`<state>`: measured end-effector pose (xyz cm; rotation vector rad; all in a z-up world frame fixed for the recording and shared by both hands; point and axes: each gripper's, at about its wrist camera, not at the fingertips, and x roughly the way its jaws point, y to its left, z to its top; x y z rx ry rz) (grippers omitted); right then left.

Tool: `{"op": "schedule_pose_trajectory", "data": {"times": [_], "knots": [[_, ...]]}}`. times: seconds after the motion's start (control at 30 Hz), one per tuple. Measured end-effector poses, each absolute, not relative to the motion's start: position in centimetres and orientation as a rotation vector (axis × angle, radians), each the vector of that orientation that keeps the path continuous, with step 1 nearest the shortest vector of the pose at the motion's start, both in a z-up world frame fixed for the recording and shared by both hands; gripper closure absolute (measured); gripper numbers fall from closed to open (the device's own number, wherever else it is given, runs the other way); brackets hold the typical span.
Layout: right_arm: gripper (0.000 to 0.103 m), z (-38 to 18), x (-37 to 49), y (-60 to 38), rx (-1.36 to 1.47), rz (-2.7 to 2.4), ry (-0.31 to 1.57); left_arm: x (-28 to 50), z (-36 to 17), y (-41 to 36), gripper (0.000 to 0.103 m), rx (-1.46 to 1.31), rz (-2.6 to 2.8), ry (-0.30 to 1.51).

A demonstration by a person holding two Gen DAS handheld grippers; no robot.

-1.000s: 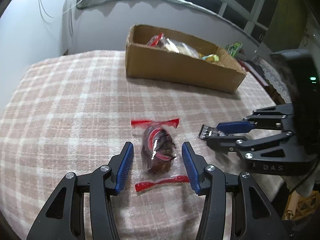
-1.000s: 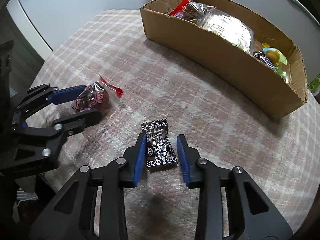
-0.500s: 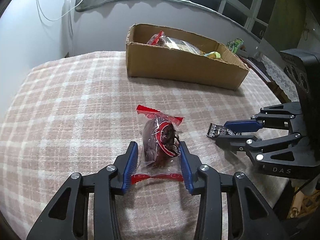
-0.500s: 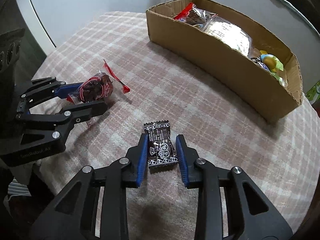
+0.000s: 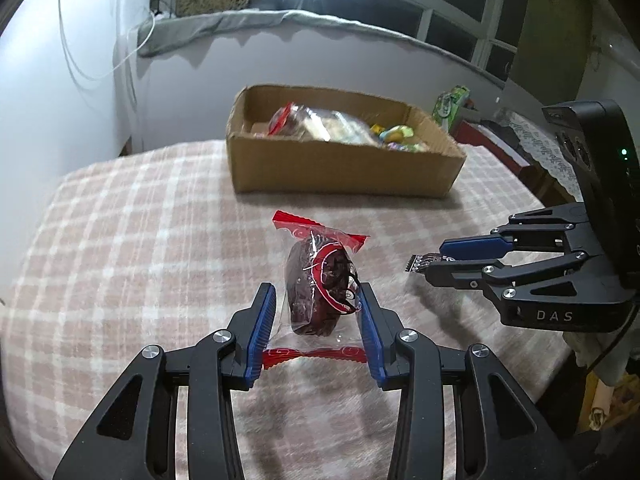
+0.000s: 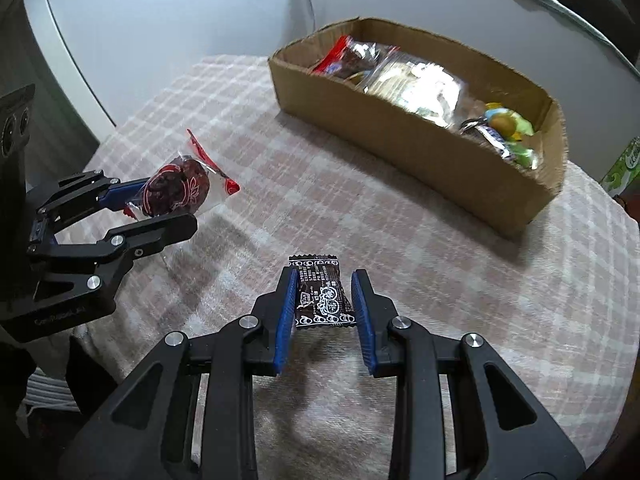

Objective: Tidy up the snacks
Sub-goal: 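Carry the red chocolate pack and black candy over the box with both tools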

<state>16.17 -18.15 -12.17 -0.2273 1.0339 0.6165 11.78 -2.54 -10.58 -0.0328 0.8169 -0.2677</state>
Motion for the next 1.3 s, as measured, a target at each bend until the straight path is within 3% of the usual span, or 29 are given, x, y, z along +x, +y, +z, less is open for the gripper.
{"op": "schedule_pose_trajectory", "data": {"times": [0.83,1.3], "knots": [[0.074,-4.6,22.3,-22.3,-0.114,0.539,0.870,18.1,-5.3,-2.5,0.064,-0.084,-0.315,0.720],[0.074,-4.5,30.3,-22.6,-0.105,0.437,0.880,25.7,-4.5,-2.6,0.064,-0.118,-0.272,0.743]]}}
